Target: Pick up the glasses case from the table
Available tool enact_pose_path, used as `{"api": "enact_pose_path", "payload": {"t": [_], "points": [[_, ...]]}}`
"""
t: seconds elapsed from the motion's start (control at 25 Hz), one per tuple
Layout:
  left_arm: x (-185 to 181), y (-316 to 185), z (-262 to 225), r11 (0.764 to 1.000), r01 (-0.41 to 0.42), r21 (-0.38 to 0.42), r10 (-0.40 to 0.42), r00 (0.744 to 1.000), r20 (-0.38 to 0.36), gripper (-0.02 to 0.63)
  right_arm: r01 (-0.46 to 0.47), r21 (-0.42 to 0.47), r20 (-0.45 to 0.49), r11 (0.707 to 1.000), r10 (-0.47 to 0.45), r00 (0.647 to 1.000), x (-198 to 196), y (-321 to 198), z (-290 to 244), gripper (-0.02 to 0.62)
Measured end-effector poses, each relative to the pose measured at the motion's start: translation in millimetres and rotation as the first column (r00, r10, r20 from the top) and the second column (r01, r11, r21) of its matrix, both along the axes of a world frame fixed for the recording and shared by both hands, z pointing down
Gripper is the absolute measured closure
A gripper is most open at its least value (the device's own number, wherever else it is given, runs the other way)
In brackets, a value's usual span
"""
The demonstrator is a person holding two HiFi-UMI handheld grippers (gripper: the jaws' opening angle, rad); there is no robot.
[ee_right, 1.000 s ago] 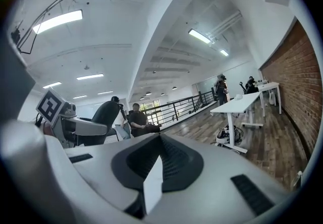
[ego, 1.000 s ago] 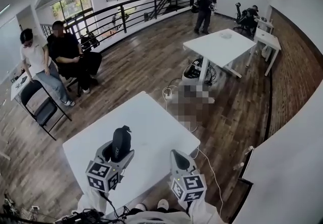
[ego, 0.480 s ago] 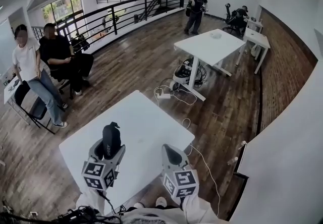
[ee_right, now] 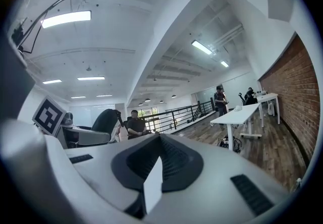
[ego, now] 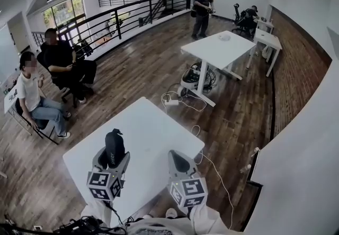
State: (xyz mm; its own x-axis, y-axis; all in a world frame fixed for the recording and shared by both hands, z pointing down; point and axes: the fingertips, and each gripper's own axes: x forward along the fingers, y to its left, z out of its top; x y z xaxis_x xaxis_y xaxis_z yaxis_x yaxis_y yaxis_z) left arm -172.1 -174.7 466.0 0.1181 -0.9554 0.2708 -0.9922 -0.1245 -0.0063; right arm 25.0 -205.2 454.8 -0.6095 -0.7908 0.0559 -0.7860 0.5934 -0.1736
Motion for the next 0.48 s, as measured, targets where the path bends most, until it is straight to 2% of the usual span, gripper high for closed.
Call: {"api": "enact_pose_path", "payload": {"t": [0.48], "points": [[0, -4, -2, 1.000, -0.009, -0.002, 0.009, 1.000, 0.029, 0.250, 0.026, 0.009, -0.007, 1.000, -0.026, 1.000, -11, -7, -4, 0.595]]}}
